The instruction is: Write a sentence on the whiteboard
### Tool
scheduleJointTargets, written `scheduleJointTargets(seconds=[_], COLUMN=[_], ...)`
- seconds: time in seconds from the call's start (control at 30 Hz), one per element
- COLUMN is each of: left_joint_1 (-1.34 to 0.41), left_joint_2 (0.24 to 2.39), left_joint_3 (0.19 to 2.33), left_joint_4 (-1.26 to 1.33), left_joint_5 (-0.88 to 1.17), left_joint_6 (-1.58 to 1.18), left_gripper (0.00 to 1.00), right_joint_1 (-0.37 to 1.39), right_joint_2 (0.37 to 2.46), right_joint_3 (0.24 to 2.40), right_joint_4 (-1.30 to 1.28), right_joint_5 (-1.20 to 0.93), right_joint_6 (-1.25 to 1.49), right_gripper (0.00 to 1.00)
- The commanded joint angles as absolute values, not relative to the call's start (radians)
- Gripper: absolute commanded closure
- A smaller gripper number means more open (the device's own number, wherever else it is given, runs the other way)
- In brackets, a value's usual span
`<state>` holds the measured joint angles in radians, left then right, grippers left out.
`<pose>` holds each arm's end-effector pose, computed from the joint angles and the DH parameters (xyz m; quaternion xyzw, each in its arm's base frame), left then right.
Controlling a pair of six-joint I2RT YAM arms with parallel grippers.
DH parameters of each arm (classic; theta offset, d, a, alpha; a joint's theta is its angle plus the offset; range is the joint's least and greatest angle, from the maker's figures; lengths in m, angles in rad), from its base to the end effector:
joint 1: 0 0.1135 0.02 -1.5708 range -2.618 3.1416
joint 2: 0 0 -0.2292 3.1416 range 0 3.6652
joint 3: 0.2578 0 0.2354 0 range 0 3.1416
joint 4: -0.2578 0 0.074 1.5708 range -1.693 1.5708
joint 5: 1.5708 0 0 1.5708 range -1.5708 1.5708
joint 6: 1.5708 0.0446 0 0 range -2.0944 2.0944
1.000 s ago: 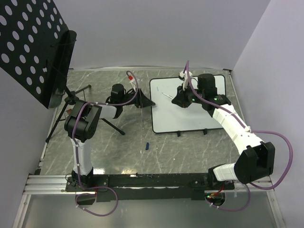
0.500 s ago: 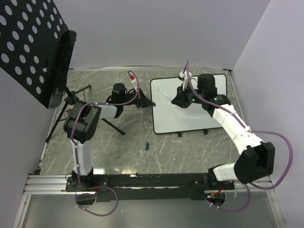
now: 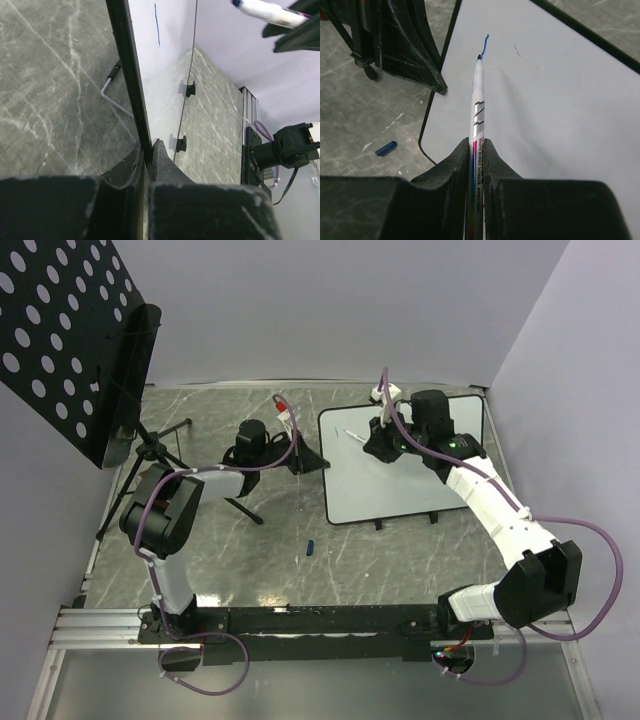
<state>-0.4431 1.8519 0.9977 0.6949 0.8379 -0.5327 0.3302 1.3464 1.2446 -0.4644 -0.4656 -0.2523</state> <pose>0.3299 -0.1932 0.1850 0.2325 0.7064 -0.5513 0.3782 0.2751 0.1154 0.3125 -0.3513 0.7850 0.2203 0.4602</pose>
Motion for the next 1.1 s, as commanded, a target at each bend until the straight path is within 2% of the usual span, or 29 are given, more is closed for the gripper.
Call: scheduleJointTargets(seconds=[0.0,1.07], left_joint_1=[-0.448,-0.457], left_joint_2=[1.810,1.787], left_joint_3=[0.980,0.962], left_joint_4=[0.747,0.732], left_joint_5=[0.798,0.785], left_joint_6=[-0.434,-0.400], left_gripper=[0.99,0.99], right_joint_1=[0.362,0.405], right_joint_2=[1.358,1.497], right_joint_3=[1.302,1.393], right_joint_4=[-0.457,-0.465], right_joint_5=[-0.414,-0.356], right_joint_6=[-0.256,-0.229], right_gripper=[1.00,1.00])
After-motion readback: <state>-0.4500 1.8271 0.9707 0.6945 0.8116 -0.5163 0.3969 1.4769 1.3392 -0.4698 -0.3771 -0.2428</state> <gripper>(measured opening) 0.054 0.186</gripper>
